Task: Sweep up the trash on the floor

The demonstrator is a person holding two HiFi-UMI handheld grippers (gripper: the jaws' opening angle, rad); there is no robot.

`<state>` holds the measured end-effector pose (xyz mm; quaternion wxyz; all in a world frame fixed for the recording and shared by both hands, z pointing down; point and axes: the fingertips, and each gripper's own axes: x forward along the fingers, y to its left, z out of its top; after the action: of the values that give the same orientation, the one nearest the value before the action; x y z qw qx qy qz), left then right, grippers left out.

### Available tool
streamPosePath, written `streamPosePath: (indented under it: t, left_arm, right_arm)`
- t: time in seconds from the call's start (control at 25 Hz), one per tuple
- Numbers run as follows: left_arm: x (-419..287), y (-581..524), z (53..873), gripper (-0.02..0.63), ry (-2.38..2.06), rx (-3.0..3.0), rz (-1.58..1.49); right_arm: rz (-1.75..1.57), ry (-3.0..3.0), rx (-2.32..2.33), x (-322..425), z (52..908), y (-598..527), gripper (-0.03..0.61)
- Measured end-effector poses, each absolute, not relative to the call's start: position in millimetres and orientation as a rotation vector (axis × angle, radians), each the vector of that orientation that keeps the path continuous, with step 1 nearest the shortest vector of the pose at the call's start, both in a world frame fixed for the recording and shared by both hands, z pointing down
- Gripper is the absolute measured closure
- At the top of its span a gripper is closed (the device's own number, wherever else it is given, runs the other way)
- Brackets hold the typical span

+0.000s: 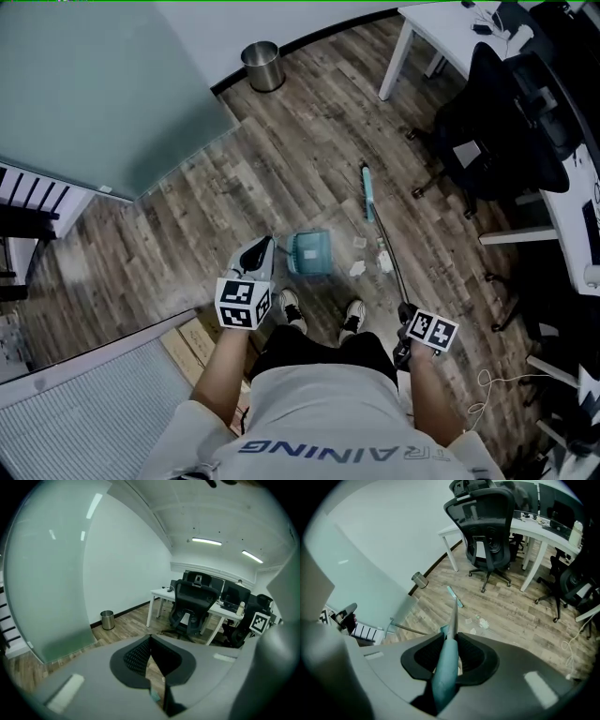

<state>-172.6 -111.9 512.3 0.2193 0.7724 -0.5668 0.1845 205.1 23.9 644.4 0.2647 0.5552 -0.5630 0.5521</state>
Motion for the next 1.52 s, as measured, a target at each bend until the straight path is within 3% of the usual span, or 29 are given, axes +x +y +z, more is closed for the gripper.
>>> streamPosePath:
  t: [0.28, 0.32, 0.44, 0.48, 0.6, 0.84, 1.16, 1.52]
  left_arm:
    - [-186, -120, 533, 0.599, -1.489, 2.147, 0.583]
    - [-183, -118, 537, 0.555, -1.456, 2.145, 0.602]
    - [-173, -112, 548, 0.273, -1.354, 2.142, 0.677]
    - [-171, -110, 550, 0.217, -1.338, 2.145, 0.701]
    - [-167, -104, 552, 0.153, -1.316, 2.149, 0.771]
    - [-163, -101, 571, 0.140, -1.294, 2.112, 0.889]
    - [-170, -106, 662, 0.138, -1.128, 2.018, 1.120]
    - [-179, -110, 755, 0.138, -1.043, 1.761, 1.076]
  right_arm:
    - [1.529, -1.499, 1.544, 186, 646, 12, 0.469]
    - [1.528, -1.504, 1.540, 185, 646, 11, 0.469]
    - [1.521, -1.527, 1.525, 185, 646, 5, 0.469]
    - [1.519, -1.532, 1.520, 186, 646, 5, 0.469]
    - [1.522, -1.535, 1.508, 186, 649, 5, 0.469]
    - [1.540, -1.531, 1.487, 190, 652, 14, 0.469]
    - [1.555, -1.487, 1.501, 197, 655, 34, 0.469]
    - [1.584, -1.413, 1.544, 211, 659, 55, 0.469]
